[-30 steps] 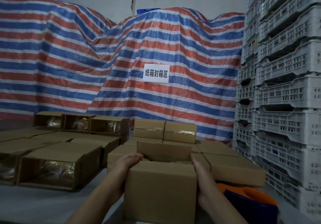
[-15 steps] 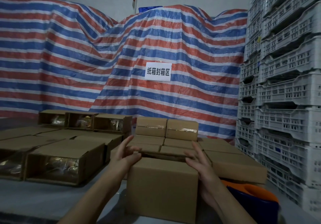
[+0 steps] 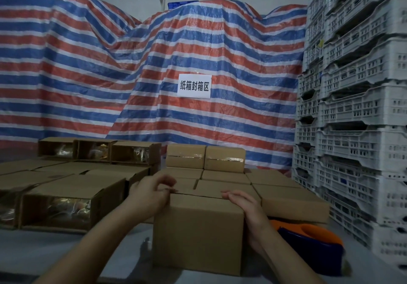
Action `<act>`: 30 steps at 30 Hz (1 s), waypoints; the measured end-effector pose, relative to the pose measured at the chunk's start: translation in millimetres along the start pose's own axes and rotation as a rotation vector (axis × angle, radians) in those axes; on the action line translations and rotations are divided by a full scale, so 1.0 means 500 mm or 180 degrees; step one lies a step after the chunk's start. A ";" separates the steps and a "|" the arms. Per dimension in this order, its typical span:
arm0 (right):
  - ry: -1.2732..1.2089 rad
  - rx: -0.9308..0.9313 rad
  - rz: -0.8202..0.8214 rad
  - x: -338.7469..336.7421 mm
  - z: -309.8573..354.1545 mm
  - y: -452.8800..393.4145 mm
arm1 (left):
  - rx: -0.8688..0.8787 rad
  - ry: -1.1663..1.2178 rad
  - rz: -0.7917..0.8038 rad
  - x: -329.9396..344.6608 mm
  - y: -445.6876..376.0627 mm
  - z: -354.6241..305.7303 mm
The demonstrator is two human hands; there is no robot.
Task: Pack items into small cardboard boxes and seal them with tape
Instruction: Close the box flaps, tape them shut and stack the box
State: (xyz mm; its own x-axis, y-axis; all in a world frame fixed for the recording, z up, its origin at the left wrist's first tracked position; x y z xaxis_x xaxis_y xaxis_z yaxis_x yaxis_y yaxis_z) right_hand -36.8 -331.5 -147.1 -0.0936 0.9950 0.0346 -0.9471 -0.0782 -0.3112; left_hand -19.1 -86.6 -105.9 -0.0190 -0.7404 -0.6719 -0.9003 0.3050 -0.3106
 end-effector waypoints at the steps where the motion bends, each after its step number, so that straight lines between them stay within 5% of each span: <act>1: 0.0005 0.0002 -0.0001 0.001 0.000 0.001 | 0.0104 -0.0631 -0.0068 0.003 -0.002 -0.017; 6: 0.0024 0.0015 0.0085 0.009 0.007 0.008 | 0.0603 -0.1799 0.0733 0.085 0.001 -0.085; 10: 0.0096 0.0102 0.0184 0.008 0.010 0.010 | 0.0604 -0.2267 0.0685 0.097 0.010 -0.088; 17: 0.3186 -0.0330 -0.0457 -0.091 0.066 0.048 | 0.0630 -0.2050 0.0837 0.092 0.017 -0.092; 20: 0.4360 0.0097 -0.0772 -0.167 0.053 0.098 | 0.0610 -0.2019 0.0902 0.087 0.019 -0.094; 24: 0.5119 0.0726 -0.1164 -0.219 0.004 0.147 | 0.0553 -0.2013 0.0826 0.091 0.018 -0.095; 30: 0.5585 0.0424 -0.1660 -0.235 -0.002 0.168 | 0.0457 -0.1947 0.0830 0.091 0.021 -0.093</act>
State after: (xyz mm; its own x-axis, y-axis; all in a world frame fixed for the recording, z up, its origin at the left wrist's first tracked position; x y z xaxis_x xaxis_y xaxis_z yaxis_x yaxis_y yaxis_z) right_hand -105.0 -454.9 -178.1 0.4919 -0.1802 -0.8518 -0.7946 0.3071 -0.5238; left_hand -49.5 -145.2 -108.5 0.0598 -0.1727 -0.9832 -0.8321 0.5354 -0.1447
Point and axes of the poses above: each hand's wrist, its own y-axis away from the middle knuckle, its own x-axis out of the palm, z = x × y, the point moved 2 cm from there along -y, towards the middle knuckle, and after that the axes turned 14 degrees about z, right-handed, at the moved point
